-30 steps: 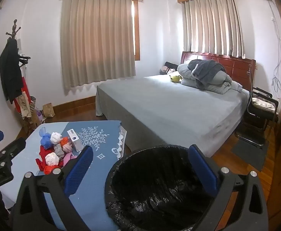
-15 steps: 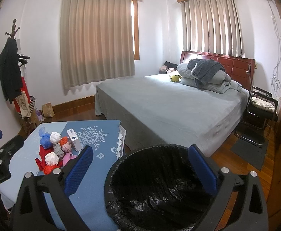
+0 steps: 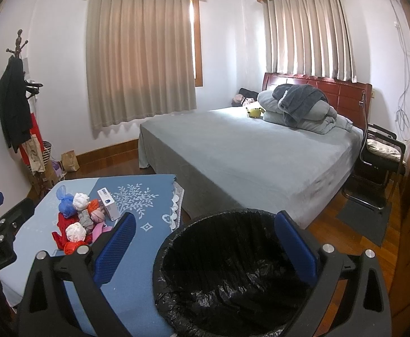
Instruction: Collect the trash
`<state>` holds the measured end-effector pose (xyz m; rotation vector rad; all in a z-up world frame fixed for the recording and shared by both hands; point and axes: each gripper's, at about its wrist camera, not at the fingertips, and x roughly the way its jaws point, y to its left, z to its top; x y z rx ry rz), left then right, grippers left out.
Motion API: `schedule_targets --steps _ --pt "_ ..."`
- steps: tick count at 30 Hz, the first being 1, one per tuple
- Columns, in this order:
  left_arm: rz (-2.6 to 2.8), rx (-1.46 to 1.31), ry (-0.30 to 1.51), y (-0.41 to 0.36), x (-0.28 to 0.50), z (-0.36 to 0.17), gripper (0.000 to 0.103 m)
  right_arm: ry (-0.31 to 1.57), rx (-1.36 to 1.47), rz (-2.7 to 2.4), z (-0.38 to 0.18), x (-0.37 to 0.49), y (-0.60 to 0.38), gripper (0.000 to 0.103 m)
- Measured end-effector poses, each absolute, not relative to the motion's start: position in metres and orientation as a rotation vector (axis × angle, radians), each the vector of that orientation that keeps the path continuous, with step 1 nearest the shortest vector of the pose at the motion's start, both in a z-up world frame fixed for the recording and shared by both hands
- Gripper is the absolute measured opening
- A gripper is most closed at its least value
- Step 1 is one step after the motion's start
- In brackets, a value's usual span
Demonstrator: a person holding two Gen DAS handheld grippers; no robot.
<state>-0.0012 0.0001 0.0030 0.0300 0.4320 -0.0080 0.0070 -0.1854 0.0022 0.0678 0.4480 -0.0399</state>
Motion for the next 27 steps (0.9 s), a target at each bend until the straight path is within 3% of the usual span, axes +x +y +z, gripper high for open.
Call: schedule_targets --steps 27 --pt "-0.007 0.028 0.432 0.0007 -0.0016 0.0079 0.098 0.452 0.069 -0.040 -0.0006 0.0075 -0.1852 0.097"
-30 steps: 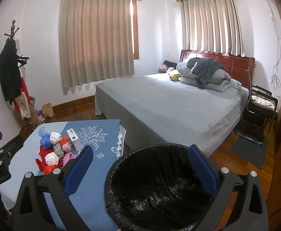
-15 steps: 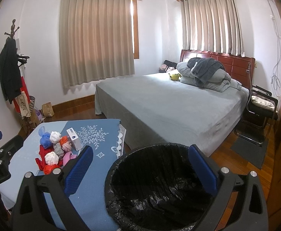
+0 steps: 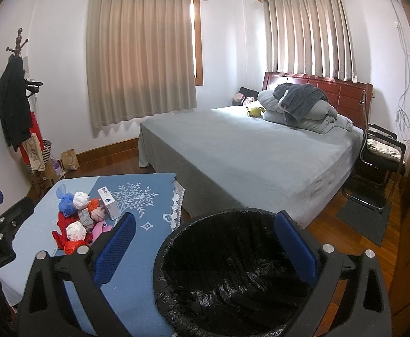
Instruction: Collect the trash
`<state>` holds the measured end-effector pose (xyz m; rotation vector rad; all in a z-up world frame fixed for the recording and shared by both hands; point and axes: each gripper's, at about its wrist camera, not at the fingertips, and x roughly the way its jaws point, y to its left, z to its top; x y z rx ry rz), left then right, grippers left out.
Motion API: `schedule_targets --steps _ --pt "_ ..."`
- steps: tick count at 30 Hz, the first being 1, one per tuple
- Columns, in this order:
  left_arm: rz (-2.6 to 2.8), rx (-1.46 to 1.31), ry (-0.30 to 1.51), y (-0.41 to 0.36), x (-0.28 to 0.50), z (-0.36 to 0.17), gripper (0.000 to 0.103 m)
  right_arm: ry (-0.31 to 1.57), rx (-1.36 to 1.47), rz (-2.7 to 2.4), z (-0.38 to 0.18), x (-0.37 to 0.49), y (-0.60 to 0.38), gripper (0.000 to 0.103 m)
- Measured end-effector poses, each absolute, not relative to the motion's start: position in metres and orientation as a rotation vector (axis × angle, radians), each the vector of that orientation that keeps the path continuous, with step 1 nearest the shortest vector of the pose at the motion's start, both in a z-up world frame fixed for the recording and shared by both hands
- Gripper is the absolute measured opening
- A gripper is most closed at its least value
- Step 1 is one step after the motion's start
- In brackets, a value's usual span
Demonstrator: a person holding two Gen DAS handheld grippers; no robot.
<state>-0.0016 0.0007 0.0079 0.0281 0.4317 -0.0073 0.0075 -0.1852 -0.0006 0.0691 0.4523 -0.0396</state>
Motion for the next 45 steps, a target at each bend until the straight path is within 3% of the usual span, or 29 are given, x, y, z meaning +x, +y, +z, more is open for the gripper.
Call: schedule_targets --steps 33,45 --pt "0.003 0.011 0.439 0.006 -0.002 0.004 0.098 0.477 0.061 -0.014 -0.007 0.015 -0.167 0.097" --pt "0.131 0.000 0.472 0.070 0.018 -0.035 0.098 0.497 0.031 0.076 -0.039 0.055 -0.123 0.097"
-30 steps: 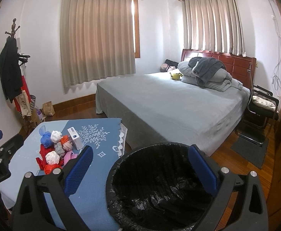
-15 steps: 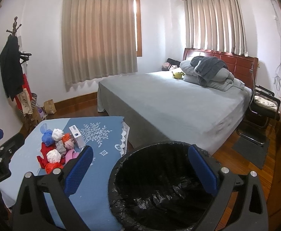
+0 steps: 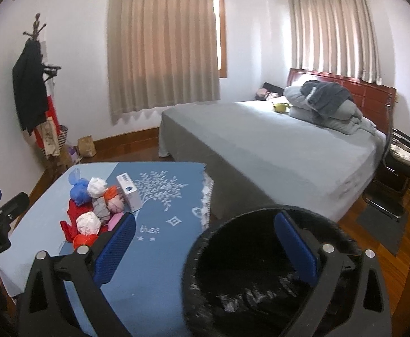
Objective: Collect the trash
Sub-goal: 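Reach the right tool into the pile and grasp the pink glove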
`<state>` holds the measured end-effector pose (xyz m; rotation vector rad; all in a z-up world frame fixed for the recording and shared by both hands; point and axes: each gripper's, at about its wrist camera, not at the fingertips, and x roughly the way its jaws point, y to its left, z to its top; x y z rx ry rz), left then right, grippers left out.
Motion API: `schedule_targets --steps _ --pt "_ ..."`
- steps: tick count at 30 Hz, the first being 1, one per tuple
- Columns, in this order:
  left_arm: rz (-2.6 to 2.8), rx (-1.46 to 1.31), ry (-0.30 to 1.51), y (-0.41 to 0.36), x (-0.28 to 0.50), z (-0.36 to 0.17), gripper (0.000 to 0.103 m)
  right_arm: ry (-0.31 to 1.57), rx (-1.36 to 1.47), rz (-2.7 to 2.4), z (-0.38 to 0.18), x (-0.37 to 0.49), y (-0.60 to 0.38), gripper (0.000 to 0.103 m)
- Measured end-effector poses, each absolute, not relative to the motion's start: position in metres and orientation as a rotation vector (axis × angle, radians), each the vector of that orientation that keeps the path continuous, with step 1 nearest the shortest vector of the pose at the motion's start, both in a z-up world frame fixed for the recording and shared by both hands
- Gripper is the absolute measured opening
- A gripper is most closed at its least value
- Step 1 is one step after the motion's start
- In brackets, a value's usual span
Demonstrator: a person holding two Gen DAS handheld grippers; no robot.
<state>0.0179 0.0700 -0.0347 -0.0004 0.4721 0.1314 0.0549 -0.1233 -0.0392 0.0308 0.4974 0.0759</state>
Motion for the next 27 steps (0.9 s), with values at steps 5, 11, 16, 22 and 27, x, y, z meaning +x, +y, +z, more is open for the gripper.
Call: schedule_targets --steps 5,11,16,22,27 --pt "0.187 0.028 0.497 0.097 0.033 -0.055 0.098 0.509 0.055 0.135 -0.060 0.080 -0.096 0.097" --pt "0.221 0.021 0.485 0.123 0.056 -0.076 0.098 0.541 0.041 0.178 -0.093 0.120 -0.057 0.091" --pt "0.230 0.019 0.499 0.134 0.078 -0.094 0.098 0.602 -0.005 0.205 -0.122 0.147 -0.025 0.089" --pt "0.258 0.020 0.545 0.151 0.098 -0.113 0.098 0.655 -0.024 0.237 -0.143 0.169 0.001 0.087" --pt "0.284 -0.012 0.583 0.169 0.107 -0.128 0.098 0.719 -0.048 0.276 -0.161 0.181 0.020 0.079"
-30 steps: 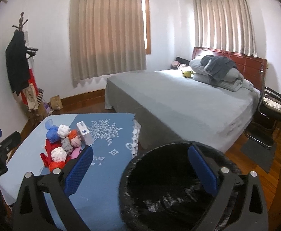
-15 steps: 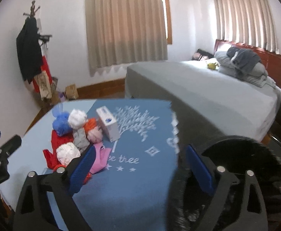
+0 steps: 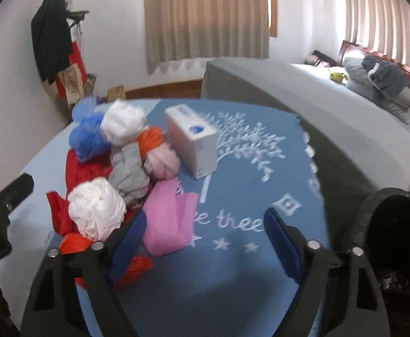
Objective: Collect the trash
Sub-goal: 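Reach the right tool into the pile and grasp the pink glove, then grasp the white plastic bag ball with the left tool while the right holds the pink glove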
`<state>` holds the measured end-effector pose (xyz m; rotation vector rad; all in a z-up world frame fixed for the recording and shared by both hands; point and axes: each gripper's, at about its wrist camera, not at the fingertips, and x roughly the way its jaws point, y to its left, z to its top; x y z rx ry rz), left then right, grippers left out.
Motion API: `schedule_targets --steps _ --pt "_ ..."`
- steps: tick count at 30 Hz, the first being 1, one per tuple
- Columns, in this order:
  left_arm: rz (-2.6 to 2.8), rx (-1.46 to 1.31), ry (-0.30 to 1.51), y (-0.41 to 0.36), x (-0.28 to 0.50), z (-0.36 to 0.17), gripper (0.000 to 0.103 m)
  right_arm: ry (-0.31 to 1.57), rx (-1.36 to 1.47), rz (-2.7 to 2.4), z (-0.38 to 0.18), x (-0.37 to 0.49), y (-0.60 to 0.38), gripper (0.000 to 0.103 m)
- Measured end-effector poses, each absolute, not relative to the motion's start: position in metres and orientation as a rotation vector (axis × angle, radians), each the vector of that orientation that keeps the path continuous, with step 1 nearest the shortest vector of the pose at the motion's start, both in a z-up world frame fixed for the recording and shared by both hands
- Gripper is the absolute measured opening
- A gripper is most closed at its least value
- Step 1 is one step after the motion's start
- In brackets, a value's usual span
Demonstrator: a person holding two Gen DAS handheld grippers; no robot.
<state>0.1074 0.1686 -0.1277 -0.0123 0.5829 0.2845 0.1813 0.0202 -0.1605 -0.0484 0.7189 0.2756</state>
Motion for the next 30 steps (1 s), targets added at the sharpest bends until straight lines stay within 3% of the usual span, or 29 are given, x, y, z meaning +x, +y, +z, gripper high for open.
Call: schedule_targets --steps 6,8,11,15,26,30 --pt "0.290 -0.030 0.627 0.178 0.114 -0.138 0.098 0.821 -0.068 0.327 -0.179 0.191 0.033 0.058" --pt "0.284 -0.042 0.646 0.180 0.117 -0.142 0.096 0.841 -0.062 0.373 -0.181 0.192 0.036 0.035" --pt "0.276 -0.059 0.649 0.179 0.118 -0.145 0.090 0.847 -0.048 0.424 -0.181 0.189 0.037 0.020" --pt "0.248 -0.063 0.643 0.172 0.118 -0.141 0.089 0.830 -0.025 0.434 -0.173 0.183 0.032 0.013" --pt "0.116 -0.061 0.615 0.132 0.123 -0.132 0.086 0.790 0.004 0.411 -0.152 0.164 -0.001 0.013" --pt "0.081 -0.049 0.638 0.118 0.131 -0.139 0.078 0.778 0.015 0.377 -0.149 0.162 -0.015 0.013"
